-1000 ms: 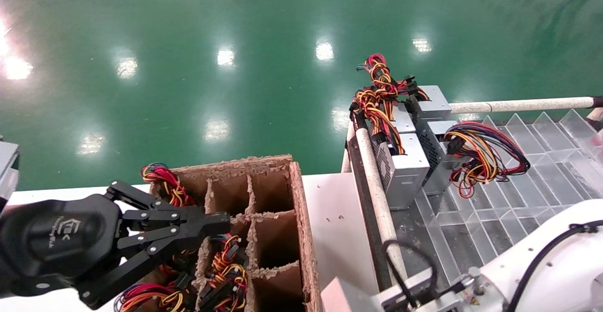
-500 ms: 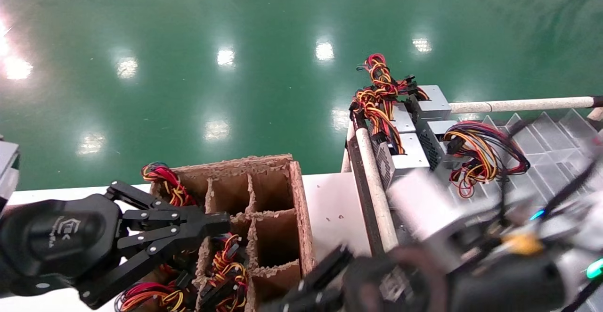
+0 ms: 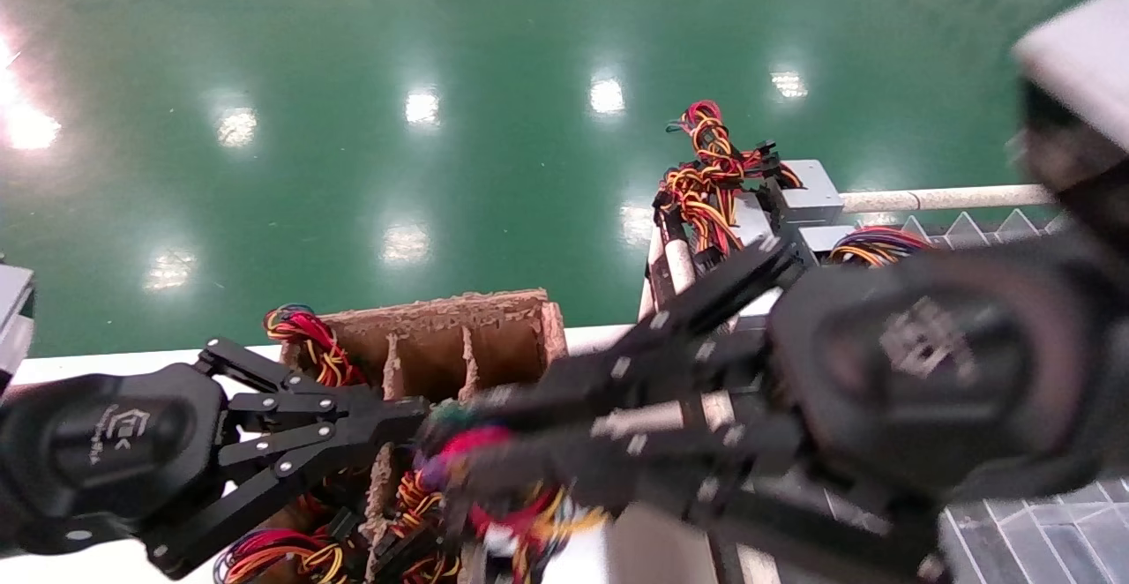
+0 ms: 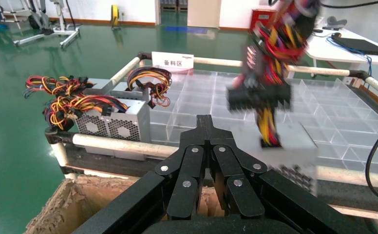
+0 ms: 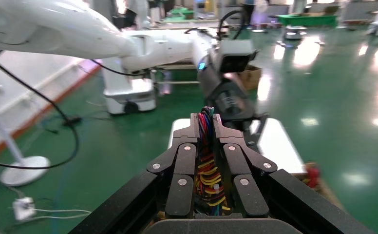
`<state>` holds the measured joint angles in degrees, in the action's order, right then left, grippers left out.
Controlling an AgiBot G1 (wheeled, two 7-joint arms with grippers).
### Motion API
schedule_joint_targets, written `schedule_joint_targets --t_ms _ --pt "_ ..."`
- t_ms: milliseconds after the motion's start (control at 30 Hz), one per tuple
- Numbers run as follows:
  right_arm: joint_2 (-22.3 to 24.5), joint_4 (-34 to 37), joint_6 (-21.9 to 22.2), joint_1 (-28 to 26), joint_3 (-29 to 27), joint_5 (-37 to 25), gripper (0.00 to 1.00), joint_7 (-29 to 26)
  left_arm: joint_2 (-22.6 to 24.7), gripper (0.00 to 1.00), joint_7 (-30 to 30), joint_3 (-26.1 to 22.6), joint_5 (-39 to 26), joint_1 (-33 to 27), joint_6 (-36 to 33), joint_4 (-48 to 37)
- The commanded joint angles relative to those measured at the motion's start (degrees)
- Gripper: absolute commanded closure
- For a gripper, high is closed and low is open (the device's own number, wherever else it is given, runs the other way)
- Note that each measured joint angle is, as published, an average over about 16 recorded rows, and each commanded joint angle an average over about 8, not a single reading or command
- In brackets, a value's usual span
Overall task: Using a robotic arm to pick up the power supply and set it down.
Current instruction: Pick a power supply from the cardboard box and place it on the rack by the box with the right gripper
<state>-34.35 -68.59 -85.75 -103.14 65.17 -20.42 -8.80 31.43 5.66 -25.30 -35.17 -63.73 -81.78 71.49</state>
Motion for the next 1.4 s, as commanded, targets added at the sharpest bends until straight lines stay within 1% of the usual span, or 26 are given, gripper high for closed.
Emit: schedule_joint_targets --t_ms 33,233,433,600,900,1133,1400 --pt "1.3 -1.1 1.0 -1.5 -0.6 -0.4 1.00 -0.5 0.0 1.00 0.0 0.0 0.0 0.0 0.0 0.0" --pt "7.0 -3.9 3.8 -5.8 -2.5 -2.5 1.00 -2.5 0.0 1.00 0.0 0.0 0.0 0.0 0.0 0.0" --pt "13.9 -5.3 5.4 -9.0 -3.7 -5.7 1.00 -4.8 0.0 1.00 0.0 0.0 0.0 0.0 0.0 0.0" --pt "18.9 -4.4 5.4 -10.1 -3.9 -8.4 1.00 -6.1 0.0 1.00 0.0 0.0 0.0 0.0 0.0 0.0" --pt "25.9 -0.6 4.6 -10.3 -3.5 -12.8 1.00 -7.1 0.0 1.00 0.0 0.0 0.0 0.0 0.0 0.0" --pt "28.9 2.7 4.0 -9.1 -2.5 -14.3 1.00 -6.4 0.0 1.00 0.0 0.0 0.0 0.0 0.0 0.0" --pt "28.9 7.7 3.4 -6.9 -0.9 -13.8 1.00 -3.5 0.0 1.00 0.0 0.0 0.0 0.0 0.0 0.0"
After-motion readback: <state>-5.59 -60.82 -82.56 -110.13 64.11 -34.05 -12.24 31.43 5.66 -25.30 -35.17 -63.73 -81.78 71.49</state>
